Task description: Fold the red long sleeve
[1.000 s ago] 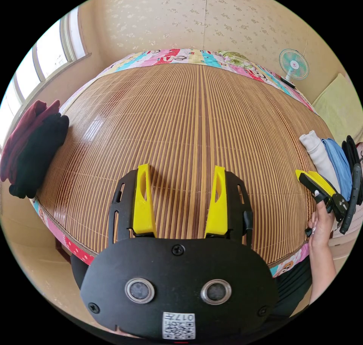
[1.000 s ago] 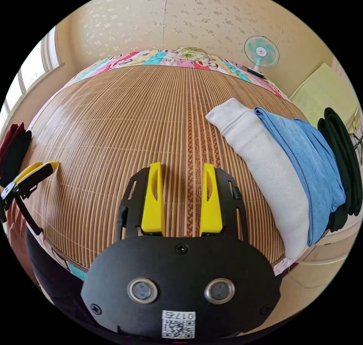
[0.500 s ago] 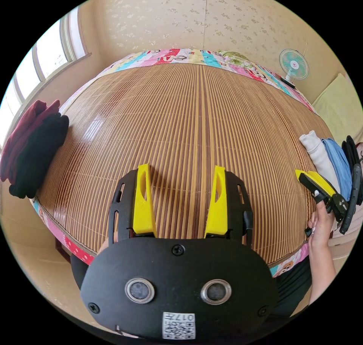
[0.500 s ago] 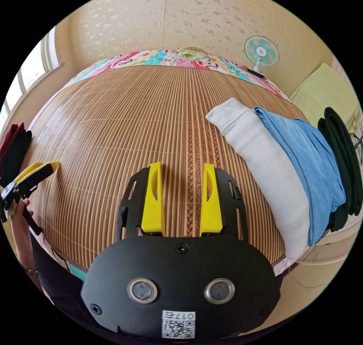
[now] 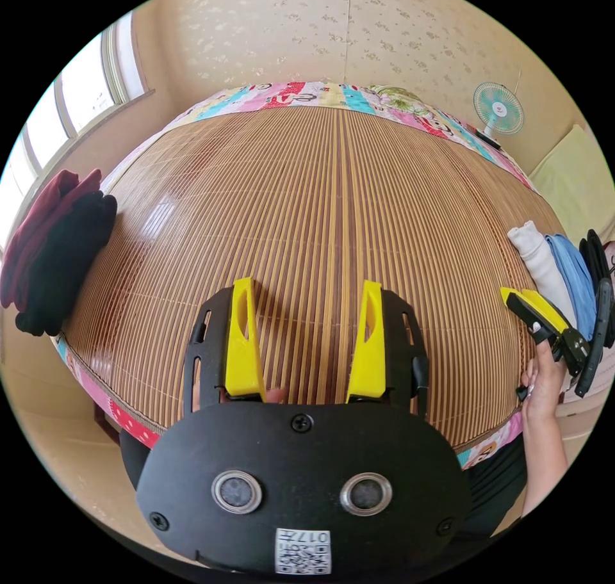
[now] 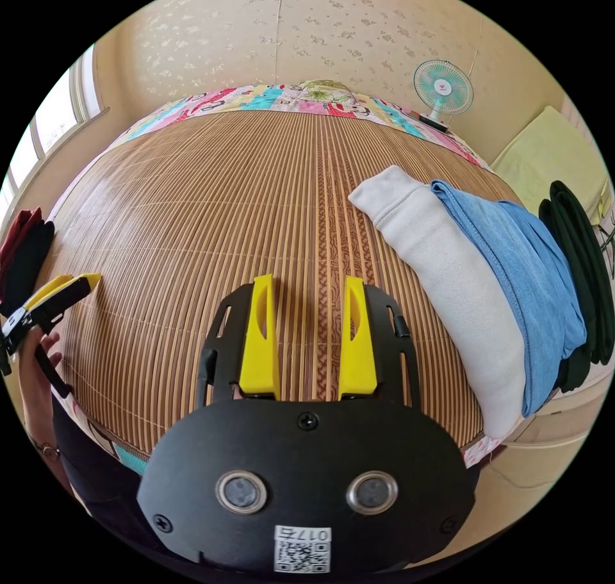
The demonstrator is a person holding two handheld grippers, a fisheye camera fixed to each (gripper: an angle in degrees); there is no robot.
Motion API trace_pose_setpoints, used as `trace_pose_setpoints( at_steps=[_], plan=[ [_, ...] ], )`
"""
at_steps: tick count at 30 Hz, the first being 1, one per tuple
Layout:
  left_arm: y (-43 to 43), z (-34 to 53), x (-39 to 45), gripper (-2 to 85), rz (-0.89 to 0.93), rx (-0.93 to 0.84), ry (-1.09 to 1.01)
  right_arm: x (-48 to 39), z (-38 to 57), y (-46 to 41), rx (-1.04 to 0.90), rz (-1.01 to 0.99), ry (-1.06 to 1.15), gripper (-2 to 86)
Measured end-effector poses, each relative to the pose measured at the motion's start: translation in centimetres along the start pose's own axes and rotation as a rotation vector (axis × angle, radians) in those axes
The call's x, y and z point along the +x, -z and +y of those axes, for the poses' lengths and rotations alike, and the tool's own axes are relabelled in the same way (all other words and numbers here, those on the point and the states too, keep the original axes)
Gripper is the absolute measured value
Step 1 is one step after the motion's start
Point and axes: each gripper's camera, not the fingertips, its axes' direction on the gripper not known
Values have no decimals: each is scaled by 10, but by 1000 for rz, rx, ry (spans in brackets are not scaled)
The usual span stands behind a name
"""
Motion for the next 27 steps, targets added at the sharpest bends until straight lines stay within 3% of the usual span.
trace_pose_setpoints(
  at_steps=[9, 11, 13, 14, 17, 19, 22, 24, 27],
  plan=[
    [3, -15, -12, 214, -4, -13, 7, -3, -10, 4, 2, 7, 3, 148],
    [7, -17, -19, 179, 12, -16, 23, -4, -13, 5, 1, 8, 4, 148],
    [17, -13, -35, 65, 72, -26, 89, -3, -15, 6, 2, 6, 3, 147],
    [17, -11, -40, 61, 120, -45, 97, -2, -16, 7, 2, 3, 1, 147],
    [17, 5, -63, 79, 544, -112, 124, 1, -19, 10, 2, -5, -3, 146],
    [6, 24, -77, 82, 958, -156, 164, 4, -21, 11, 0, -13, -6, 143],
    [8, 47, -80, 88, 1266, -93, 128, 20, -25, 18, -8, -61, -57, 120],
    [26, 54, -77, 88, 1189, -69, 56, 54, -18, 41, 58, -194, -146, 46],
    [67, 58, -66, 85, 915, -34, -144, 103, 10, 98, 284, -262, -182, 60]
  ],
)
